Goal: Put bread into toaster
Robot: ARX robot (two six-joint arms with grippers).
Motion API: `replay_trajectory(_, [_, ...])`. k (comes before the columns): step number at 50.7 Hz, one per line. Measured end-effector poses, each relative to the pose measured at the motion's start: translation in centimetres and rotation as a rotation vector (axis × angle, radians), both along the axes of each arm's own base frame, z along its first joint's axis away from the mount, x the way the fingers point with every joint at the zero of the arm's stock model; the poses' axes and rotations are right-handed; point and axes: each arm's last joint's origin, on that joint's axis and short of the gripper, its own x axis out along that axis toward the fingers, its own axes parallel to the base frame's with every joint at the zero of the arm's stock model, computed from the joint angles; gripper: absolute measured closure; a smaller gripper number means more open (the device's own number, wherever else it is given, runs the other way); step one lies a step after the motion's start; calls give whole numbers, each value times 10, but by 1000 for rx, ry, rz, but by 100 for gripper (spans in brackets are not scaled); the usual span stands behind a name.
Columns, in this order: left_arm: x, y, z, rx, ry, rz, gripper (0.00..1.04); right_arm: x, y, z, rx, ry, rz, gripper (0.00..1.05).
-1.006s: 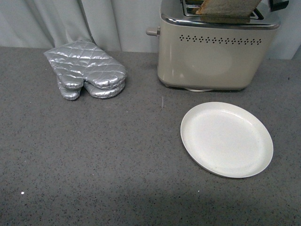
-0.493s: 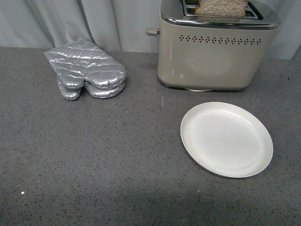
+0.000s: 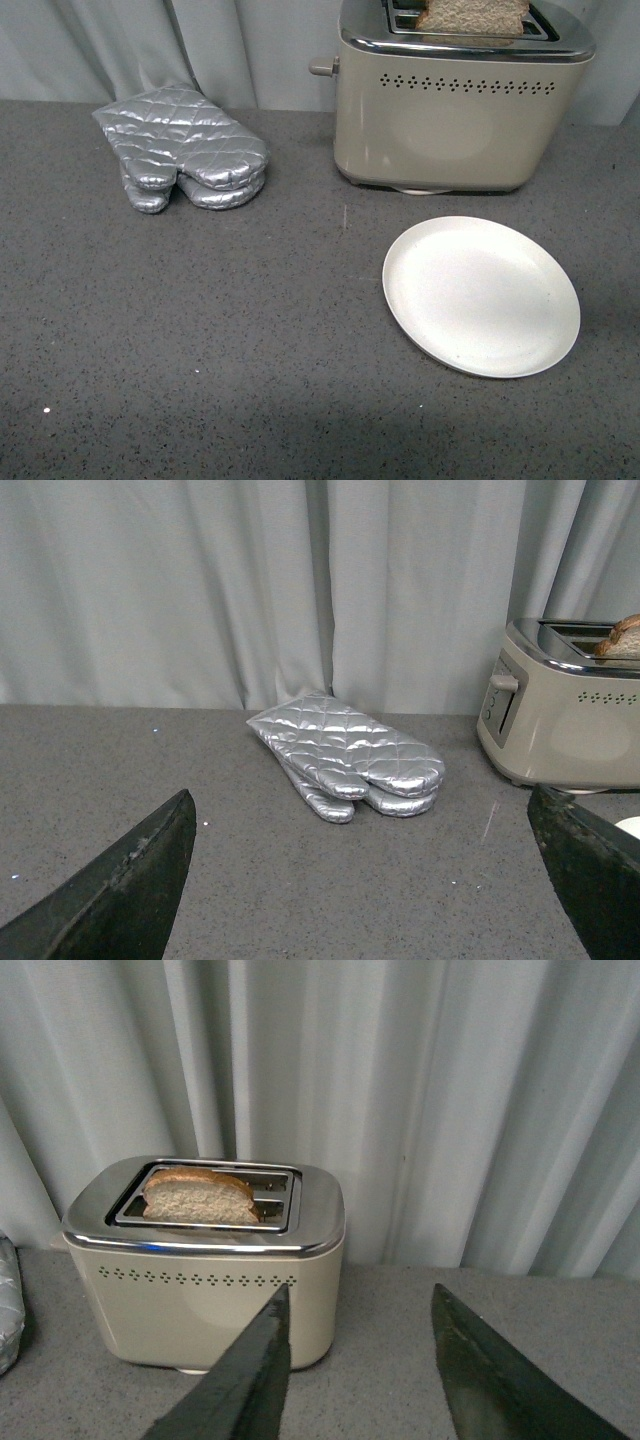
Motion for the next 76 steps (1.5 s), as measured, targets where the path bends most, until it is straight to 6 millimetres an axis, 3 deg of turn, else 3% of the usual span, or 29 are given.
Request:
replay_trajectory(13, [0,0,0,0,0,0,7,-24,-14,-14,23,-1,3,105])
replay_trajectory(33, [0,0,0,0,0,0,7,-53,-34,-29,32,2,-6,104])
replay_trajectory(48, [0,0,0,0,0,0,7,-68,-35,-42,32,-3,-4,104])
replay_trajectory(76, [0,0,0,0,0,0,7,-85,-35,-39,32,-14,-4,104])
